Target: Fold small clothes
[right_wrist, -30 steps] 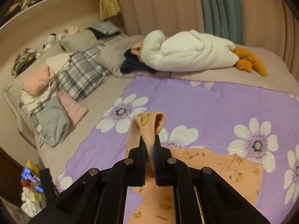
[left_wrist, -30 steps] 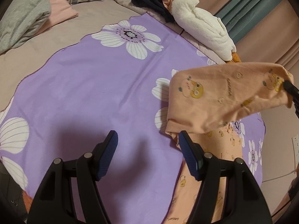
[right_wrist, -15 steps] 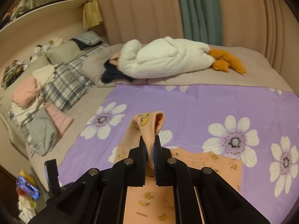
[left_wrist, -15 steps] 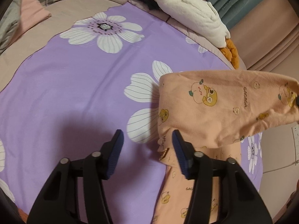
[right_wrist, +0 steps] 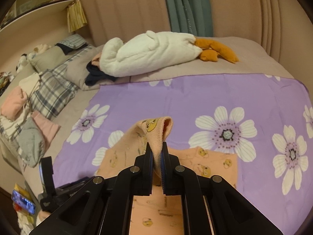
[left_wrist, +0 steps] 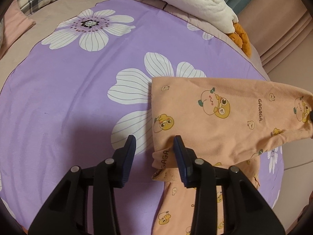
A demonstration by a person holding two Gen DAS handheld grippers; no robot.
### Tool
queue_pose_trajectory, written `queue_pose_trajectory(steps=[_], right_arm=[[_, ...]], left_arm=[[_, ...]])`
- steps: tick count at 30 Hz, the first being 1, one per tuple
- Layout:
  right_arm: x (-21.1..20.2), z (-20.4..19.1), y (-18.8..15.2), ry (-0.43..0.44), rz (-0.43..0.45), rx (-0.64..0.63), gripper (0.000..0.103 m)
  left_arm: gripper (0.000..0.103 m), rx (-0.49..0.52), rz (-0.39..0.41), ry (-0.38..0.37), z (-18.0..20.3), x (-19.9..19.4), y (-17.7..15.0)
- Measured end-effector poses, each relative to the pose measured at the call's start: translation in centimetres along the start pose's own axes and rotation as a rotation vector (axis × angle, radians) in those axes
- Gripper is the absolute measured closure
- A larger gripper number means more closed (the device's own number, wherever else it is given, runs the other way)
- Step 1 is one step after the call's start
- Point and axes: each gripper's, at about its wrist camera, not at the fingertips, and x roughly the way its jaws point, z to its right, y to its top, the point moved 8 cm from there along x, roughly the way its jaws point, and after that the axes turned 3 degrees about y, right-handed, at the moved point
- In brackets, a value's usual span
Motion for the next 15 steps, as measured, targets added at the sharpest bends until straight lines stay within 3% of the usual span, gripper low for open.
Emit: queue_pose_trajectory(steps=[15], right_arm=[[0.7, 4.4, -1.5, -0.078, -0.041, 0.046, 0.095]], left_arm=[[0.064, 0.037, -0.034, -0.007, 1.8, 1.5, -0.4]])
